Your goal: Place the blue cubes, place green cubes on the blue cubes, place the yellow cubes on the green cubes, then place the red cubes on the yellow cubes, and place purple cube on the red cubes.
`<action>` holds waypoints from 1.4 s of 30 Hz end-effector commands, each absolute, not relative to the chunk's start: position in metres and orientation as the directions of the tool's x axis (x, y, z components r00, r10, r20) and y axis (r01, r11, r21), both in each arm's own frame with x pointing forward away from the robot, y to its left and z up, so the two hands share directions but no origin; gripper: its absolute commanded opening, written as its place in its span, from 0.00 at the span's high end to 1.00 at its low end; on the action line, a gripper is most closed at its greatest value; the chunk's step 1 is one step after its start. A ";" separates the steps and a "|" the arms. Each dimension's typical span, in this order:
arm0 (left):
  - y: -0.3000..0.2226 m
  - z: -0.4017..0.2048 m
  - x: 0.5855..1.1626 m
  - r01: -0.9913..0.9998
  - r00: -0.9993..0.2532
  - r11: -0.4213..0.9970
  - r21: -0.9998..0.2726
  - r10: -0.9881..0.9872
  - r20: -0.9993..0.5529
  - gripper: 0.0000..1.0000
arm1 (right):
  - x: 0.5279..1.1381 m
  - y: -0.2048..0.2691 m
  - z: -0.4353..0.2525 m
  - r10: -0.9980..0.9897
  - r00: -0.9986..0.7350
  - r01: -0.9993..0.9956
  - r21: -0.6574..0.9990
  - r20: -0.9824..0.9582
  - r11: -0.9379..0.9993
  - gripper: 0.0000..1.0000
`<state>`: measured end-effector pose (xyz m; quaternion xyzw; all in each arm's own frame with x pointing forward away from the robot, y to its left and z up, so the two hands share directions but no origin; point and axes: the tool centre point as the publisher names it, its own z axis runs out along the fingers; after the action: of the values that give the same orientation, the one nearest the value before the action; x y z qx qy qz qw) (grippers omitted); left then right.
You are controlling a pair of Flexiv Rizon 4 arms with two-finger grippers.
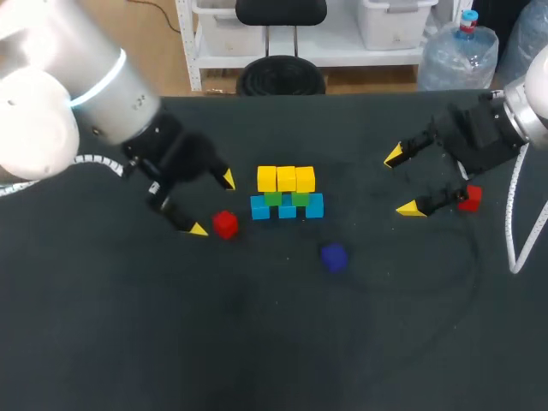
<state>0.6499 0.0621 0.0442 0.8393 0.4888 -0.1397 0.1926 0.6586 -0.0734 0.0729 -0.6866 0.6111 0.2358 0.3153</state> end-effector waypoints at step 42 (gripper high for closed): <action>0.065 -0.005 0.670 0.839 0.508 -0.543 0.038 0.756 -0.413 0.19 | 0.659 -0.073 0.072 -0.689 0.143 -0.988 -0.145 -0.710 -0.055 0.00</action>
<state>0.6658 0.0654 -0.0056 0.8590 0.4653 -0.1750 0.1222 0.6586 -0.0734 0.0729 -0.6866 0.6111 0.2358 0.3153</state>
